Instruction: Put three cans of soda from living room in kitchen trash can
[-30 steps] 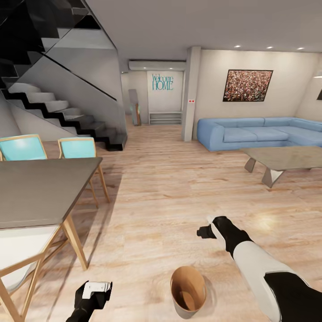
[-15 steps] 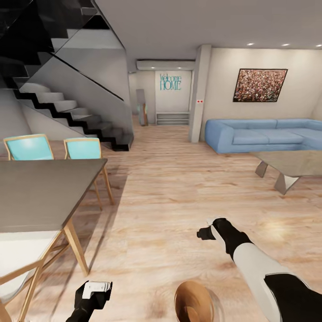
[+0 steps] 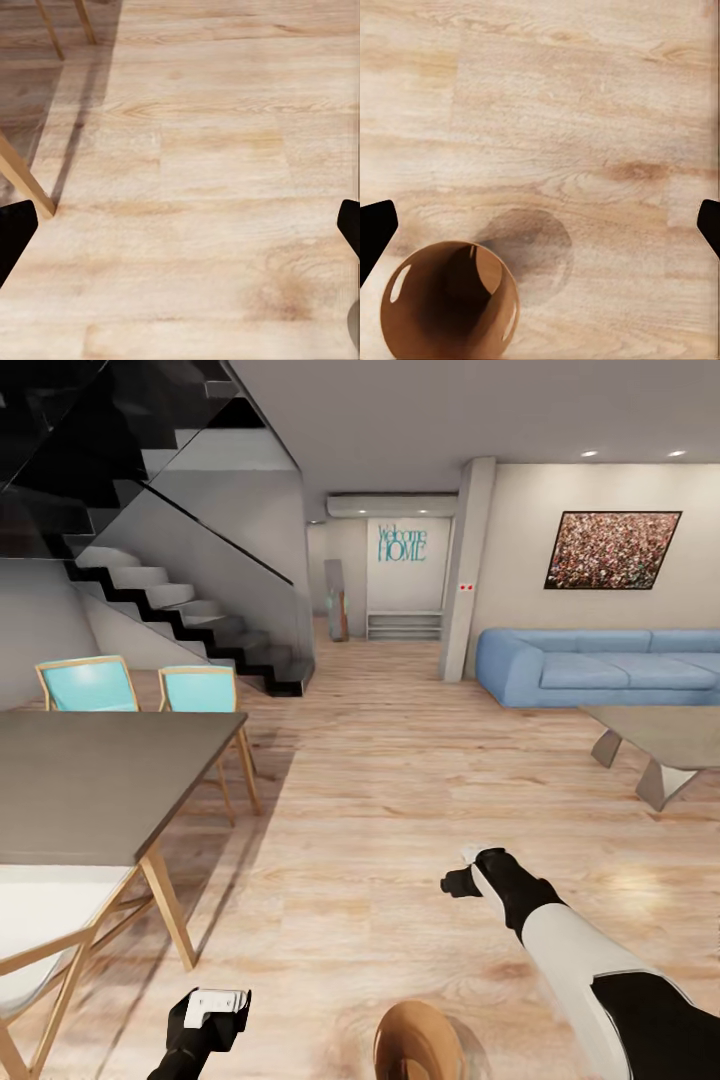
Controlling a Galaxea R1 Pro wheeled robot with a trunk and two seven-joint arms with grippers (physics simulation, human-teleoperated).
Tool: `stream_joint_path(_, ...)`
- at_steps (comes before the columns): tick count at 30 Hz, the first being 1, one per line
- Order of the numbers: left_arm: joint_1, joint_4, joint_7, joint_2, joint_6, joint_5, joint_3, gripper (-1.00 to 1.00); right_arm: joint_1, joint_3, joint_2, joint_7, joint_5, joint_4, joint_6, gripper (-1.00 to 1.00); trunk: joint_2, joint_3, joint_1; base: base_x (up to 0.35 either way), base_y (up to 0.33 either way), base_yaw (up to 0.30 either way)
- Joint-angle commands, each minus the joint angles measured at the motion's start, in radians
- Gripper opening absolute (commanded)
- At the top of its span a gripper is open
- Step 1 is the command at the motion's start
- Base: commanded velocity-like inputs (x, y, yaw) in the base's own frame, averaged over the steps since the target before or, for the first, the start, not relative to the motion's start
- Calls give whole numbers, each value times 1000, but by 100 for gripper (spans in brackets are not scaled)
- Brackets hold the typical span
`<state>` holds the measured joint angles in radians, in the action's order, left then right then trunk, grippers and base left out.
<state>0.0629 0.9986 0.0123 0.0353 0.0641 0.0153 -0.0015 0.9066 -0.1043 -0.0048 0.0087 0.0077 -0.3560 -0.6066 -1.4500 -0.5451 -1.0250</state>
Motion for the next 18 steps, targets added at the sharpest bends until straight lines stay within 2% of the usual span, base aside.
stream_joint_path(1,0,0,0,0,0,0,0,100,0,0,-1,0,0,0,0,100,0,0,0,4,-143,21)
stream_joint_path(18,0,1,0,0,-1,-1,0,100,0,11,-15,24,-19,1,-9,100,0,0,0,1,-24,4)
